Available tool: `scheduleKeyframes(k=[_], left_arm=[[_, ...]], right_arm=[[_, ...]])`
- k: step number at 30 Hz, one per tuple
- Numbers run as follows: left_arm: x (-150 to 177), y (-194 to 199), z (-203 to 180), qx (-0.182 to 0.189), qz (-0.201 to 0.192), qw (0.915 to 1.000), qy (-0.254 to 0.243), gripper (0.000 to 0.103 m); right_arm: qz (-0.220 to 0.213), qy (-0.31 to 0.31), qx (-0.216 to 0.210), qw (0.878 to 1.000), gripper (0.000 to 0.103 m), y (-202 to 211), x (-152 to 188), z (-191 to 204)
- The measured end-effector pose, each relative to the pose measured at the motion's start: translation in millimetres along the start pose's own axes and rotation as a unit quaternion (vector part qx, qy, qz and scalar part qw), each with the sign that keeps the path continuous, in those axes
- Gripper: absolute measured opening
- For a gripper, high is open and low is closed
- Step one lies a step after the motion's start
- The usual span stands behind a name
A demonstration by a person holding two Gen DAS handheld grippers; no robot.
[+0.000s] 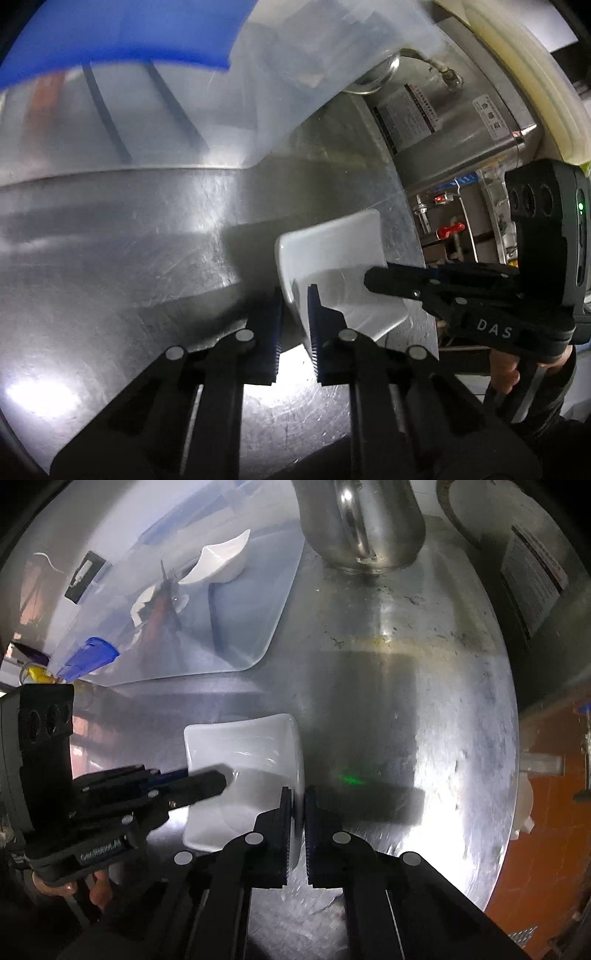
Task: Organize utensils
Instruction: 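Lower the second dish into the box and open both grippers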
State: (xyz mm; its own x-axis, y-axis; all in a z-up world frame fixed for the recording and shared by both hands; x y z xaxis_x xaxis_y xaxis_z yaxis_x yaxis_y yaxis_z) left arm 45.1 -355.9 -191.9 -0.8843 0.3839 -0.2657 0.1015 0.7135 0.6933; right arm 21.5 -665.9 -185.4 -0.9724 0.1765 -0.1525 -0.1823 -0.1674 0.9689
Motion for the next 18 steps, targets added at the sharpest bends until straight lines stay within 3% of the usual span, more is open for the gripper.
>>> scheduleKeyframes(k=[4, 7, 10, 12, 14, 15, 18], left_arm=[[0, 17, -24, 0.017, 0.010, 0.9996, -0.020, 0.012], [-13, 47, -70, 0.032, -0.006, 0.9961, -0.082, 0.012], [-38, 83, -100, 0.043, -0.030, 0.9903, -0.129, 0.012], [-70, 115, -107, 0.048, -0.050, 0.9869, -0.146, 0.012], [-111, 145, -100, 0.024, -0.072, 0.9847, -0.157, 0.012], [-131, 156, -93, 0.008, -0.082, 0.9840, -0.158, 0.012], [-188, 169, -60, -0.041, -0.057, 0.9852, -0.156, 0.012]], right_arm=[[-0.022, 0.000, 0.006, 1.000, 0.006, 35, 16, 6], [-0.077, 0.000, 0.024, 0.997, 0.007, 90, 15, 11], [-0.147, 0.004, 0.018, 0.989, 0.007, 151, -9, 24], [-0.188, 0.021, 0.006, 0.982, 0.007, 185, -43, 44], [-0.208, 0.039, 0.012, 0.977, 0.007, 197, -84, 68], [-0.209, 0.046, 0.016, 0.977, 0.006, 196, -103, 78], [-0.189, 0.048, 0.030, 0.980, 0.007, 174, -166, 107]])
Point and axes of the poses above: each gripper's, at about its wrist camera, not at the fingertips, and y roughly against the way its jaws point, z to its left, x to its underside, the point moved 7 cm from there along -y, roughly the way its jaws point, and after that the axes turned 11 degrees about x, right-handed, at the moved point
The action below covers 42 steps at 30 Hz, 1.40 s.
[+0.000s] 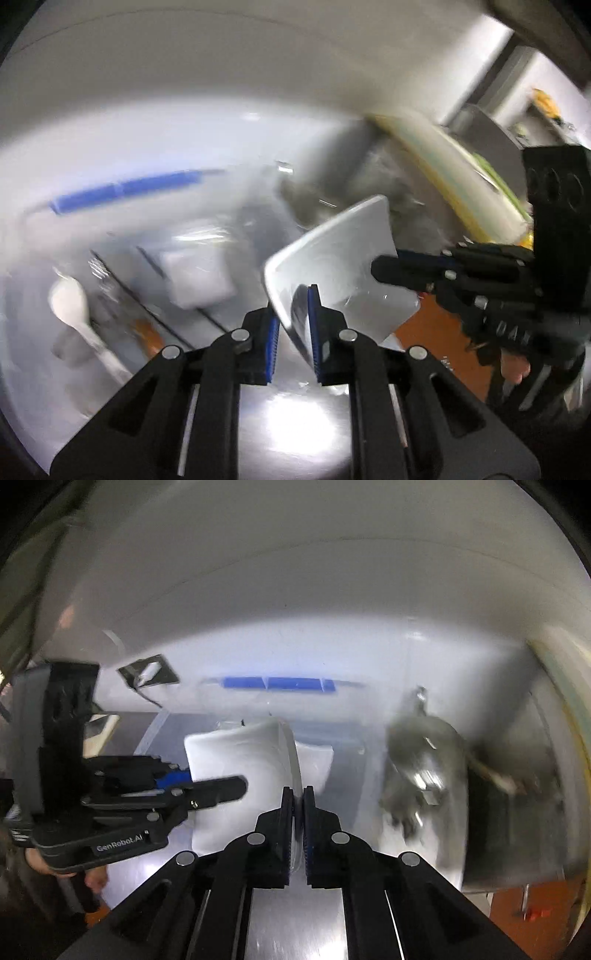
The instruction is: Organize utensils
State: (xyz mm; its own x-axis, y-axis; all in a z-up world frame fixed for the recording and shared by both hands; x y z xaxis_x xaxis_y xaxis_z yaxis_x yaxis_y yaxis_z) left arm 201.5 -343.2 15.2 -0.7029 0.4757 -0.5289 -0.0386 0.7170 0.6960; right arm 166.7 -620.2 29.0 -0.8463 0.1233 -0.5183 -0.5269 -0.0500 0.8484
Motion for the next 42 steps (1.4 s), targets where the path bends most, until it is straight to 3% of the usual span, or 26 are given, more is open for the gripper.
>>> scheduleKeyframes(k=[4, 11, 17, 21, 23, 25, 26, 28, 30, 31, 32, 33, 34, 36, 37, 42], left_arm=[[-25, -37, 69, -0.021, 0.072, 0.9969, 0.026, 0.013], [-11, -122, 145, -0.026, 0.154, 0.9847, 0.077, 0.013], [-2, -151, 166, -0.051, 0.184, 0.9787, 0.075, 0.013], [-5, -157, 169, -0.061, 0.185, 0.9782, 0.072, 0.013], [-3, -151, 162, -0.078, 0.181, 0.9780, 0.068, 0.018], [-8, -136, 159, -0.087, 0.165, 0.9801, 0.069, 0.041], [-13, -125, 156, -0.095, 0.151, 0.9817, 0.068, 0.046], [-20, -96, 142, -0.109, 0.112, 0.9862, 0.055, 0.049], [-26, -48, 119, -0.144, 0.049, 0.9878, 0.033, 0.051], [-26, -14, 100, -0.168, 0.003, 0.9856, 0.015, 0.065], [-24, 6, 87, -0.182, -0.029, 0.9828, 0.005, 0.075], [-18, 32, 72, -0.206, -0.065, 0.9763, -0.011, 0.097], [-7, 62, 52, -0.244, -0.103, 0.9638, -0.032, 0.097], [10, 93, 31, -0.291, -0.143, 0.9449, -0.046, 0.097], [21, 104, 21, -0.301, -0.156, 0.9394, -0.047, 0.097], [68, 132, 5, -0.323, -0.186, 0.9279, -0.005, 0.097]], right_arm=[[0.070, -0.026, 0.010, 0.997, 0.007, -81, -33, 5], [0.187, -0.064, 0.053, 0.979, 0.006, -187, -8, -2], [0.206, -0.051, 0.083, 0.974, 0.007, -220, -6, 4], [0.222, -0.042, 0.105, 0.969, 0.011, -229, -3, 10], [0.214, -0.038, 0.112, 0.970, 0.013, -223, -3, 14], [0.191, -0.030, 0.132, 0.972, 0.026, -207, -7, 18], [0.166, -0.021, 0.140, 0.976, 0.032, -190, -12, 21], [0.097, -0.003, 0.154, 0.983, 0.038, -141, -24, 30], [0.029, 0.011, 0.174, 0.984, 0.052, -91, -29, 37], [-0.024, 0.018, 0.188, 0.982, 0.066, -53, -30, 44], [-0.056, 0.023, 0.197, 0.978, 0.073, -30, -29, 47], [-0.098, 0.033, 0.210, 0.972, 0.085, 1, -23, 53], [-0.118, 0.041, 0.219, 0.968, 0.093, 18, -17, 57], [-0.147, 0.058, 0.243, 0.957, 0.093, 52, 9, 67], [-0.150, 0.060, 0.248, 0.955, 0.096, 59, 19, 68], [-0.128, 0.049, 0.247, 0.959, 0.098, 64, 84, 55]])
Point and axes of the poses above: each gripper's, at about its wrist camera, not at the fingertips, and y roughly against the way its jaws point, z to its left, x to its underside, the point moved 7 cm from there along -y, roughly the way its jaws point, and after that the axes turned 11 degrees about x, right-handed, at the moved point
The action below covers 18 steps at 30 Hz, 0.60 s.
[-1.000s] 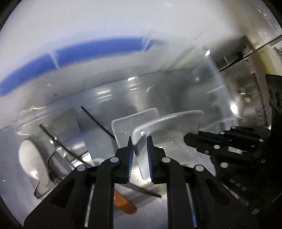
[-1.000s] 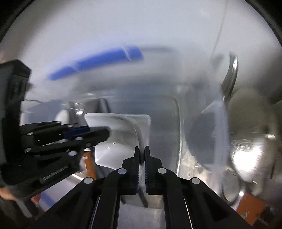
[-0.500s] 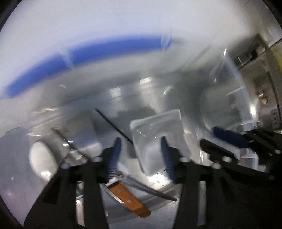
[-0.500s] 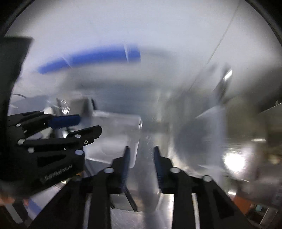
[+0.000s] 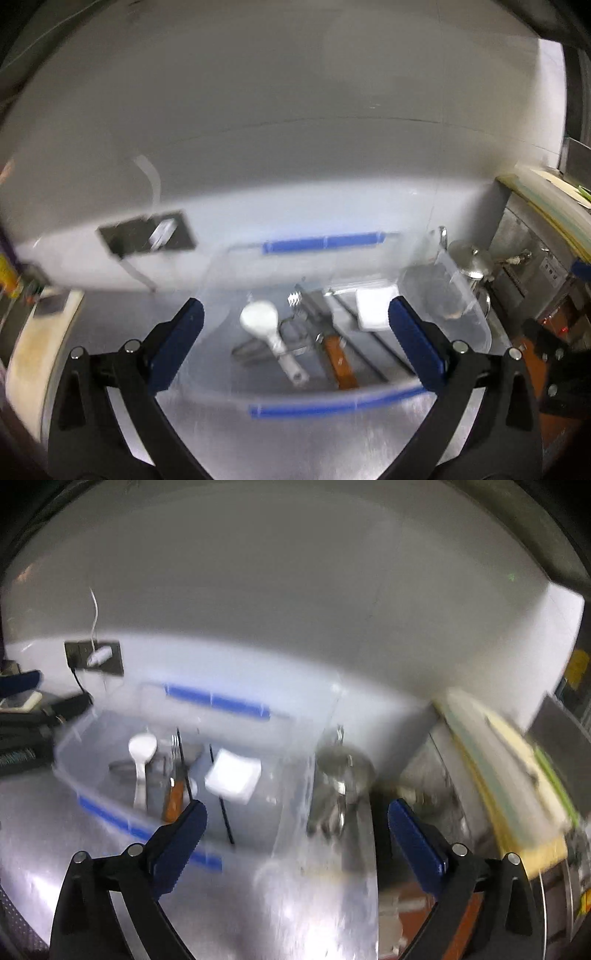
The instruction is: Organize utensils
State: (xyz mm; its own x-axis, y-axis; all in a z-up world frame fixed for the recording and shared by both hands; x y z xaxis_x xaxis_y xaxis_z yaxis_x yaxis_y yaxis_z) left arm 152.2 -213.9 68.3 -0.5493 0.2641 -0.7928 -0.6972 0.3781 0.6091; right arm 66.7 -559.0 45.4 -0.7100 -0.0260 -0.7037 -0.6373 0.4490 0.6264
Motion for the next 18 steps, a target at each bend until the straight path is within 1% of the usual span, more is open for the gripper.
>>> scheduleKeyframes(k=[2, 3, 4, 6, 8, 10, 12, 14, 18], left_arm=[[18, 10, 2, -0.017, 0.009, 0.9998, 0.012, 0.097], [23, 16, 6, -0.018, 0.011, 0.9996, 0.017, 0.097], [33, 19, 6, -0.021, 0.013, 0.9994, 0.023, 0.097], [53, 25, 10, -0.033, 0.021, 0.9988, 0.029, 0.097], [69, 26, 16, -0.051, 0.035, 0.9975, 0.034, 0.097], [87, 25, 24, -0.065, 0.052, 0.9958, 0.039, 0.097], [108, 23, 33, -0.066, 0.075, 0.9938, 0.049, 0.097], [123, 22, 37, -0.062, 0.088, 0.9924, 0.059, 0.097], [139, 19, 39, -0.054, 0.106, 0.9902, 0.073, 0.097]], right_arm=[[0.007, -0.023, 0.026, 0.999, 0.098, 2, 22, -4], [0.010, -0.032, 0.025, 0.999, 0.098, 1, 28, -4], [0.018, -0.038, 0.016, 0.999, 0.098, 1, 36, -4], [0.041, -0.052, -0.016, 0.998, 0.098, -6, 53, 9], [0.059, -0.064, -0.042, 0.995, 0.098, -11, 70, 23], [0.071, -0.064, -0.049, 0.994, 0.098, -13, 79, 36], [0.076, -0.065, -0.062, 0.993, 0.098, -11, 83, 51], [0.078, -0.063, -0.073, 0.992, 0.098, -5, 84, 62], [0.085, -0.058, -0.055, 0.993, 0.098, -1, 86, 77]])
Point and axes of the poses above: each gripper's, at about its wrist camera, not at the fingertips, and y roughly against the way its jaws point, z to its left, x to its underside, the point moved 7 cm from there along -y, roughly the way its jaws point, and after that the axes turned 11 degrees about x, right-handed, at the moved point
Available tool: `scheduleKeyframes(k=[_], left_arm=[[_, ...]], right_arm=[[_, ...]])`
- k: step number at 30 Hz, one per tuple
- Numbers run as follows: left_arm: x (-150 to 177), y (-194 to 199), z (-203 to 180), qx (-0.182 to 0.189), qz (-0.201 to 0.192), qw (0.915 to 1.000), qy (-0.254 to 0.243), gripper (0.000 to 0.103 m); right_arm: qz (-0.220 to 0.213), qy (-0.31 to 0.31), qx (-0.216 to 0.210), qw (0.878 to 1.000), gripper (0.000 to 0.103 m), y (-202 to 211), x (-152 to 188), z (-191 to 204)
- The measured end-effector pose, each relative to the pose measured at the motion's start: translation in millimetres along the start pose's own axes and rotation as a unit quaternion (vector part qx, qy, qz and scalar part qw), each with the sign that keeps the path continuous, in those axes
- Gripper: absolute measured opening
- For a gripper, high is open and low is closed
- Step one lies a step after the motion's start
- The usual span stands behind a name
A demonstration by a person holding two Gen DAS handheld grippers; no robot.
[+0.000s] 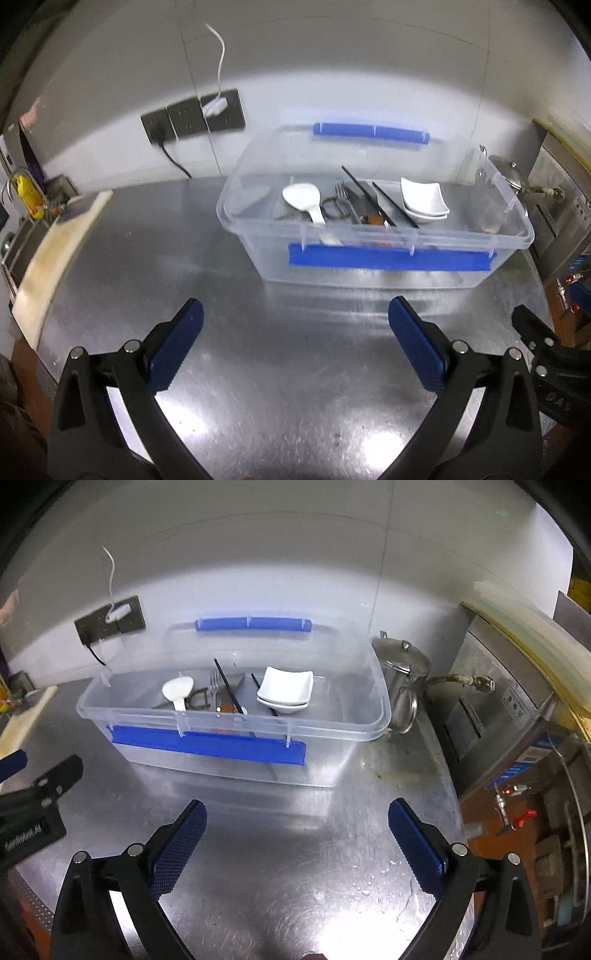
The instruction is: Organize utensils
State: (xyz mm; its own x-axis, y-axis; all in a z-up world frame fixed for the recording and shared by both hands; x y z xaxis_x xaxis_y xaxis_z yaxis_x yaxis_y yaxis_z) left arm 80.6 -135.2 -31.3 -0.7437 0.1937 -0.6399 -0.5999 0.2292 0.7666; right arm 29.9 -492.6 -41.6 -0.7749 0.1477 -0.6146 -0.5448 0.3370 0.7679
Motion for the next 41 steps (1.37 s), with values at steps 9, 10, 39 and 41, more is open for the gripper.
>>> scheduleKeyframes(k=[9, 10, 39, 41], left_arm=[[-6, 2, -3, 0.012, -0.015, 0.9998, -0.001, 0.097], [-6, 0, -5, 0.014, -0.013, 0.9998, -0.003, 0.097], [-19, -13, -2, 0.030, -0.031, 0.9990, 0.009, 0.097], [-18, -15, -1, 0.024, -0.027, 0.9993, 0.010, 0.097]], right_arm=[[-0.012, -0.005, 0.009, 1.000, 0.098, 10, -1, 8], [-0.009, -0.005, 0.013, 1.000, 0.098, 9, 0, 8], [0.026, -0.008, 0.017, 0.999, 0.098, -14, 0, 5], [0.029, -0.008, 0.017, 0.999, 0.098, -16, 1, 5]])
Point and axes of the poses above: each gripper's, at about its wrist camera, not at the fingertips, and y roughly against the way its jaws point, z to its left, x to its underside, the point moved 7 cm from there along -y, roughly the way its jaws point, and after that the axes turned 11 degrees about x, right-handed, at the moved point
